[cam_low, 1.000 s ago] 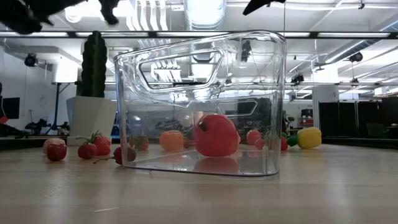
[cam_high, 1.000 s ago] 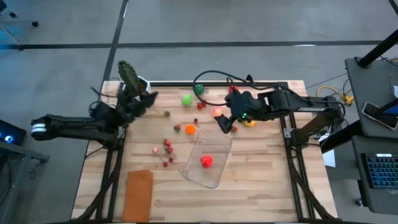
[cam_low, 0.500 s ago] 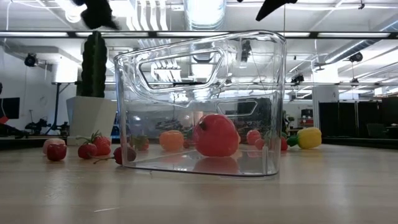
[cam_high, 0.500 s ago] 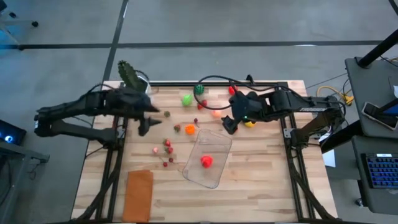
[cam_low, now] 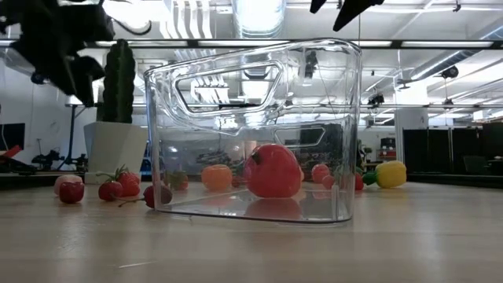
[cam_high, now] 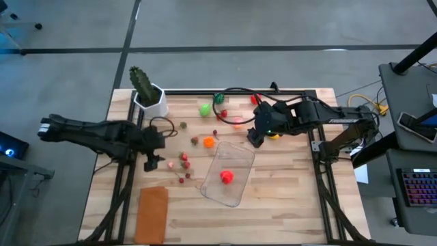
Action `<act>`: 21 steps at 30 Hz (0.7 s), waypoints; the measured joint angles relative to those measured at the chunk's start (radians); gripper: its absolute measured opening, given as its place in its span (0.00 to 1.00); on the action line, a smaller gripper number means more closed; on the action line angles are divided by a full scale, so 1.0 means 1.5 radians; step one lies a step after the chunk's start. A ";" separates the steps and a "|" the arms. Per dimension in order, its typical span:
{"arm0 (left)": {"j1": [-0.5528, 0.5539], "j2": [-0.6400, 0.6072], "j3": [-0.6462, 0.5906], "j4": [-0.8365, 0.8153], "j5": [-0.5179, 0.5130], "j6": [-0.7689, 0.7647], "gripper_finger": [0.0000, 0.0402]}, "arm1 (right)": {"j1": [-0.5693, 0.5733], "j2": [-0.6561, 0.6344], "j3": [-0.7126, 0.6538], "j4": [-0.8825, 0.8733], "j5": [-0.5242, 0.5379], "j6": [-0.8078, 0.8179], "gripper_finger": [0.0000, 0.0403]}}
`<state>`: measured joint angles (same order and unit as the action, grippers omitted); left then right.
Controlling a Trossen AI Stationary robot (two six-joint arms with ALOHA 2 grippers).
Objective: Pick and placing Produce into tupperware
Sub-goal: Put the pink peach into the transparent bin
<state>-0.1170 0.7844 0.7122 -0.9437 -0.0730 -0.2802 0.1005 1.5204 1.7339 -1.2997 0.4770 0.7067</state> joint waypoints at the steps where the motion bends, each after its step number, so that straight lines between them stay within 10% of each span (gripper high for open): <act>1: -0.007 -0.005 -0.018 0.025 -0.008 0.000 0.58 | 0.000 0.000 -0.003 0.000 0.003 0.000 0.94; 21: -0.036 0.181 -0.103 0.168 -0.017 -0.099 0.58 | 0.000 0.001 -0.075 0.001 0.014 0.070 0.94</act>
<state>-0.1711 1.0563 0.5583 -0.6914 -0.0988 -0.4286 0.1001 1.5211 1.6208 -1.2978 0.4984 0.8120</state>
